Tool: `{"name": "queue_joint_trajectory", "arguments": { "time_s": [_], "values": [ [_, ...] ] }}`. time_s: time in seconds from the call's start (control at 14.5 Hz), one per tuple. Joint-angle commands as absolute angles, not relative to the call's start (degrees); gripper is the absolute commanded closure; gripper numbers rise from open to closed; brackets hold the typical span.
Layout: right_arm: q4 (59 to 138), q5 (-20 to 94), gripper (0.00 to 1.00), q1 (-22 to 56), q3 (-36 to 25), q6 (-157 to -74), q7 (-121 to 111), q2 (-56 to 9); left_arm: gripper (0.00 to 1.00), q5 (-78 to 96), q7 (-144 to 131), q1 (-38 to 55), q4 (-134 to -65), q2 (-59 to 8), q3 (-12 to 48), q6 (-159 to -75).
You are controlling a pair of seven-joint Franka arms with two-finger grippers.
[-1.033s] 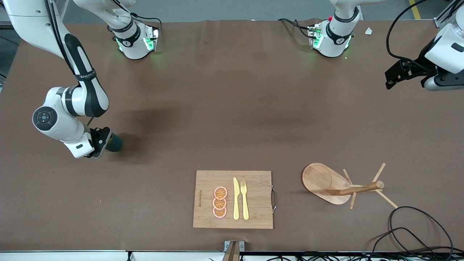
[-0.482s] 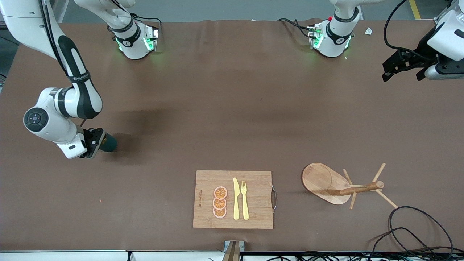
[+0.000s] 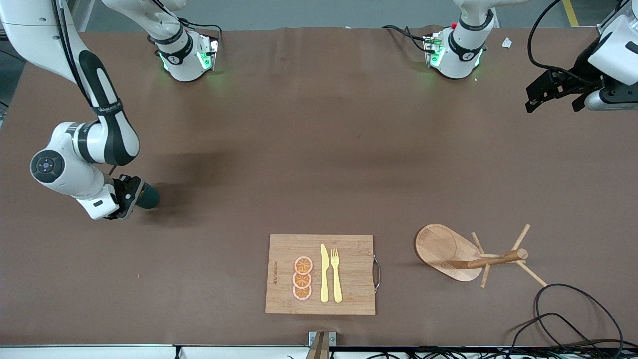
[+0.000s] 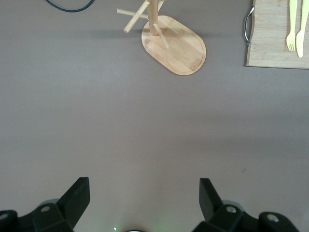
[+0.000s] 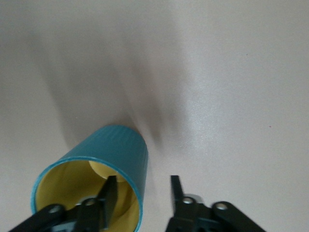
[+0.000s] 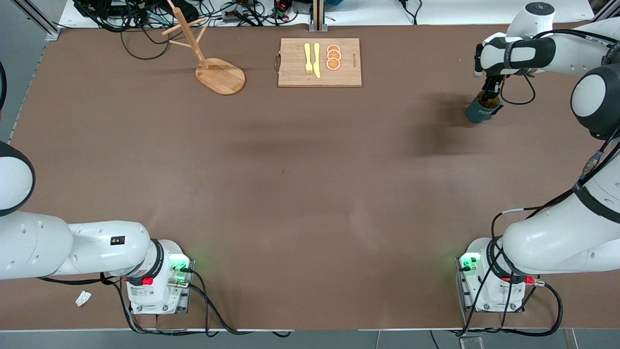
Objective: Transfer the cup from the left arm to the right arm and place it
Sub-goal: 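Lower the held mug onto the table with the right gripper, then open the right gripper and lift it away from the mug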
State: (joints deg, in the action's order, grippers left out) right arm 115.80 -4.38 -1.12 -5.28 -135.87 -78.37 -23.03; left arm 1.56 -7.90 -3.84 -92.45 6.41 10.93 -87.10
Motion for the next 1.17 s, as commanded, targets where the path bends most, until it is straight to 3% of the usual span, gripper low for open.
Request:
{"name": "queue_joint_trajectory", "arguments": {
  "time_s": [0.0,0.14,0.48,0.76,1.1],
  "values": [
    [111.6,-5.2,0.0,-2.3,-4.4,-127.9,-78.3,-22.9,0.0,2.6,-6.9,-4.5,-92.8,6.9,10.7,-87.4],
    [107.5,-3.5,0.0,-3.1,-4.4,-119.5,-74.7,-22.8,0.0,2.6,-6.9,-4.5,-92.8,7.0,10.7,-87.3],
    [105.7,-2.3,0.0,-2.2,-3.9,-109.3,-46.0,-16.9,0.0,2.6,-6.9,-4.9,-92.6,7.1,10.7,-87.4],
    [97.2,-2.4,0.0,0.3,-3.3,-97.0,-25.7,-14.8,0.0,2.7,-6.9,-5.2,-91.8,6.9,10.7,-87.4],
    [90.0,-2.4,0.0,-0.4,-4.1,-88.7,-8.6,-12.7,0.0,2.7,-6.9,-5.4,-91.7,6.9,10.7,-87.2]
  ]
}}
